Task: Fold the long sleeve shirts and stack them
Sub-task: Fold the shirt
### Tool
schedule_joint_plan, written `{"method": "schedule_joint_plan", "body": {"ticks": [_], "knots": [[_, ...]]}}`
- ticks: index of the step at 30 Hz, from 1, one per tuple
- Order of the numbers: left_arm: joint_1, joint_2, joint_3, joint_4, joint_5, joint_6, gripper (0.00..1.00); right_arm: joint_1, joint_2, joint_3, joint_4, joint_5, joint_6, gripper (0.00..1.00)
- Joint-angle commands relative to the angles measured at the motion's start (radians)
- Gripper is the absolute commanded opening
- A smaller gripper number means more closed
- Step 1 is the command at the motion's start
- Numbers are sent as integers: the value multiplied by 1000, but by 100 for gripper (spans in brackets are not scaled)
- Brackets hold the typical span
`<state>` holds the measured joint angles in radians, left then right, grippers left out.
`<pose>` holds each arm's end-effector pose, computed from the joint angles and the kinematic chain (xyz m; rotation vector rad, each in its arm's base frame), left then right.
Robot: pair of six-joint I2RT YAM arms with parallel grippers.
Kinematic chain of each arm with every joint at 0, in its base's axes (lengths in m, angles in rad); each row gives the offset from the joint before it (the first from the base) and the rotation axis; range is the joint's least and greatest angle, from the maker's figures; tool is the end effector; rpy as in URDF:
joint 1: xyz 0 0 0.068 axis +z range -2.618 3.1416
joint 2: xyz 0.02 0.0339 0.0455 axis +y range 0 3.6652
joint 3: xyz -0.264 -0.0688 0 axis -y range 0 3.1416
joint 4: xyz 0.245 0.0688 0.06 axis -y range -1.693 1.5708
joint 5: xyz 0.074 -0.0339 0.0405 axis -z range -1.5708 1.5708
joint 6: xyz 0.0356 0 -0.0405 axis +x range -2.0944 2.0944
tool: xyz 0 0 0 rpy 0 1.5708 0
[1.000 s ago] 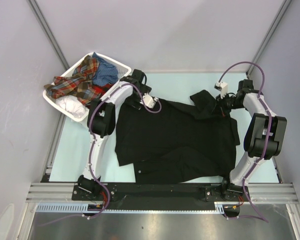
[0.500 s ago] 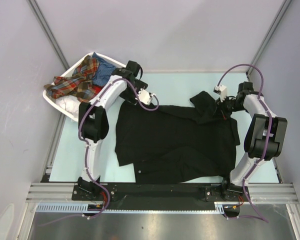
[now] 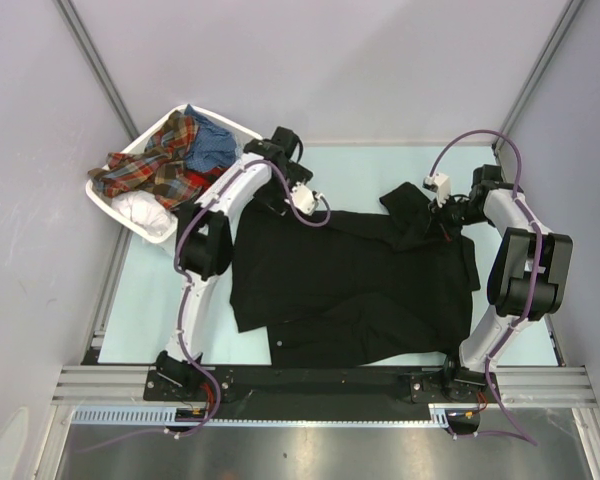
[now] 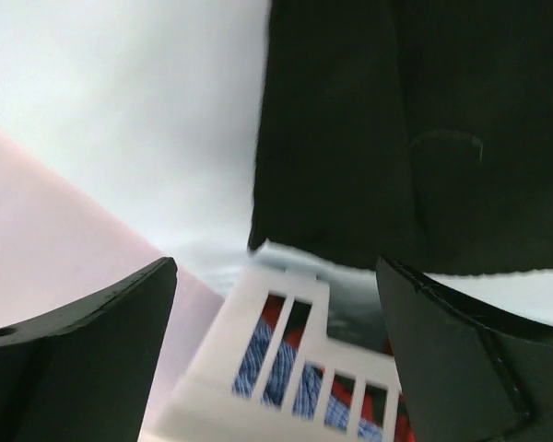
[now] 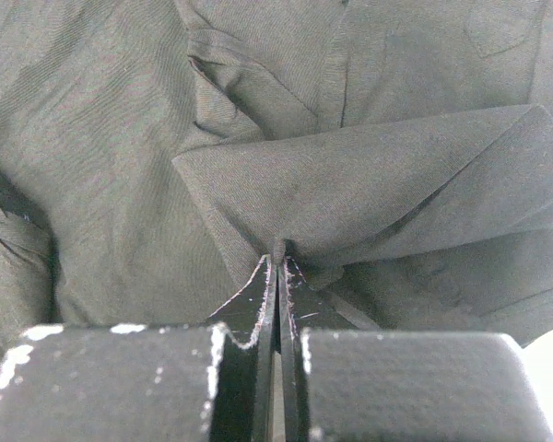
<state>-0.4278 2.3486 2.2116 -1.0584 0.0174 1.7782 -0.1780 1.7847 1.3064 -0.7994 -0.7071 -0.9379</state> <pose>0.4513 -0.2065 0.2256 2.5199 1.2678 0.3157 0.3489 -0.0393 0.2152 -1.0396 2.2409 0.5795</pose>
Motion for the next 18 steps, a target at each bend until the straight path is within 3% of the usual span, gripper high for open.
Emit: {"method": "schedule_joint_plan", "body": {"ticks": [1,4,8,10,18], "knots": [[-12,77,51,-6,-63,96,92,2,-16,16,-7,-2,-19,0],[-11,112,75,-3,-102,115,80,0,-10,21,-7,-2,-18,0],[-15,89,63,-18,-103,109,41,-3,-11,21,-6,-6,-18,0],[-15,45,34,-18,-100,98,29,-6,-16,21,-8,-9,-16,0],[-25,-164,-218,-18,-168,35,16,-21,-22,39,-6,-23,4,0]]}}
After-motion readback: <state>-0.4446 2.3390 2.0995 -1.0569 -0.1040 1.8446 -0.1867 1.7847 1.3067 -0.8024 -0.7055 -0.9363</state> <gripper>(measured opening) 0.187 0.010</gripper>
